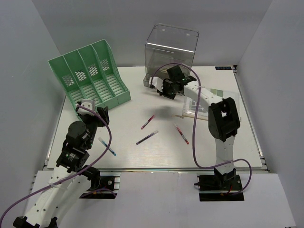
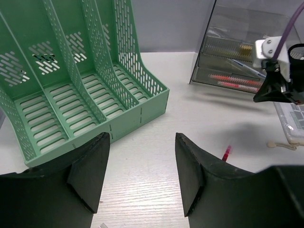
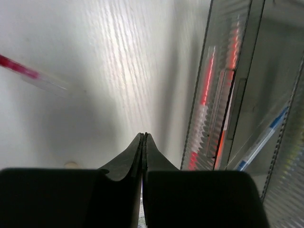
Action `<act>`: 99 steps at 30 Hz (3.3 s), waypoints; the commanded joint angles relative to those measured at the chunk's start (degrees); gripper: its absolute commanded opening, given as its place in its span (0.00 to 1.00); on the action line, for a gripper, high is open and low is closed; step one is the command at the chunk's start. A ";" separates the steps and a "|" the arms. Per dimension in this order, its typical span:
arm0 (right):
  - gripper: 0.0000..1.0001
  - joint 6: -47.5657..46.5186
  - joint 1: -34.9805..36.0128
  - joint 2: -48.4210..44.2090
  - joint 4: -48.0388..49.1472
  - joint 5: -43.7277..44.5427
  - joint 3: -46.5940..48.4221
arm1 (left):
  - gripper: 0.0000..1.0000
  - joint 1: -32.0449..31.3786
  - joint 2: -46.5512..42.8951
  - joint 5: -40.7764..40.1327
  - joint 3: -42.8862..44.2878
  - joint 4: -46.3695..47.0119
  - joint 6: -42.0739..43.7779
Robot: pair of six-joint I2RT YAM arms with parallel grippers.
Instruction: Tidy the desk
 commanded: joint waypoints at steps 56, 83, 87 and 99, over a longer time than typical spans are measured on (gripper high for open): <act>0.89 41.60 -7.05 -44.58 26.90 -11.89 -39.62 | 0.05 0.08 14.77 35.37 -1.08 14.48 -8.40; 0.11 57.09 -27.28 -58.67 37.45 -45.57 -55.19 | 0.49 -5.02 96.26 15.84 37.42 55.98 -69.77; 0.12 55.76 -27.10 -61.30 37.45 -43.80 -55.72 | 0.48 -5.55 100.22 13.69 40.66 57.65 -70.73; 0.13 54.44 -26.93 -61.14 37.54 -42.31 -56.25 | 0.45 -5.55 109.01 11.32 48.40 61.26 -71.70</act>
